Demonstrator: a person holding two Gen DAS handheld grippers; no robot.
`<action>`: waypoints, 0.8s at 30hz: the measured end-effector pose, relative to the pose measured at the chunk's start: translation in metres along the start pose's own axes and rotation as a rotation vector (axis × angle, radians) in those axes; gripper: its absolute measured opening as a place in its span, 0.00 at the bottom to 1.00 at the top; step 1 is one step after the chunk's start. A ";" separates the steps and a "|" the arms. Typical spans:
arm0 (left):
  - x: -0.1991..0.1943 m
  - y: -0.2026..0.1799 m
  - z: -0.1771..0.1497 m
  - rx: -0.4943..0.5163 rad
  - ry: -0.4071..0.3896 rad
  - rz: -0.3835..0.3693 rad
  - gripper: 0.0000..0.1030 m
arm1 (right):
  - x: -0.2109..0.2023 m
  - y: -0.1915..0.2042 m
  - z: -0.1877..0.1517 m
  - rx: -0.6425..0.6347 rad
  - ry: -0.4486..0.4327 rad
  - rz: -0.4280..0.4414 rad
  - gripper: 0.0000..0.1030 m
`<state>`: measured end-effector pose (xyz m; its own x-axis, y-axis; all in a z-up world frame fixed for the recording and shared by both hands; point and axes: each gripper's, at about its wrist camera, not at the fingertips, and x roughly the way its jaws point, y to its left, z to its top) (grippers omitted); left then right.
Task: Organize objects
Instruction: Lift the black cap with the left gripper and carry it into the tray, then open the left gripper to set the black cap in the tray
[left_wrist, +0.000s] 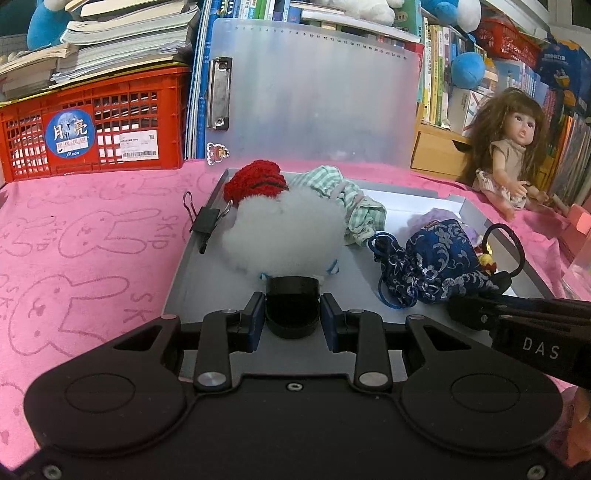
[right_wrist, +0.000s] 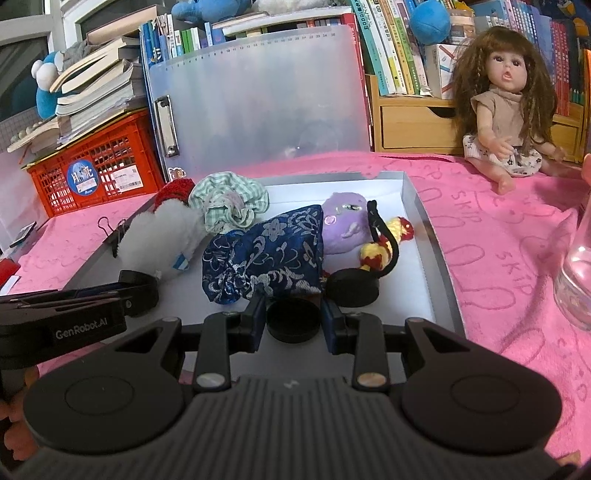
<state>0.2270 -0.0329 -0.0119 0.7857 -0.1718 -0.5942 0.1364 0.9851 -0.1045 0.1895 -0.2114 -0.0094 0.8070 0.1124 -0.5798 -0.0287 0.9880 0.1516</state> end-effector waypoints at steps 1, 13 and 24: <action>0.000 0.000 0.000 -0.001 0.000 -0.001 0.30 | 0.000 0.000 0.000 -0.001 0.000 0.000 0.35; 0.002 -0.001 0.000 0.011 -0.006 0.005 0.30 | 0.001 0.001 0.000 -0.004 -0.001 -0.003 0.36; 0.001 -0.002 0.000 0.013 -0.006 0.009 0.30 | 0.001 0.001 0.000 -0.008 -0.002 -0.004 0.37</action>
<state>0.2276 -0.0348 -0.0128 0.7906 -0.1634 -0.5902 0.1376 0.9865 -0.0887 0.1902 -0.2100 -0.0102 0.8081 0.1080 -0.5790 -0.0300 0.9893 0.1426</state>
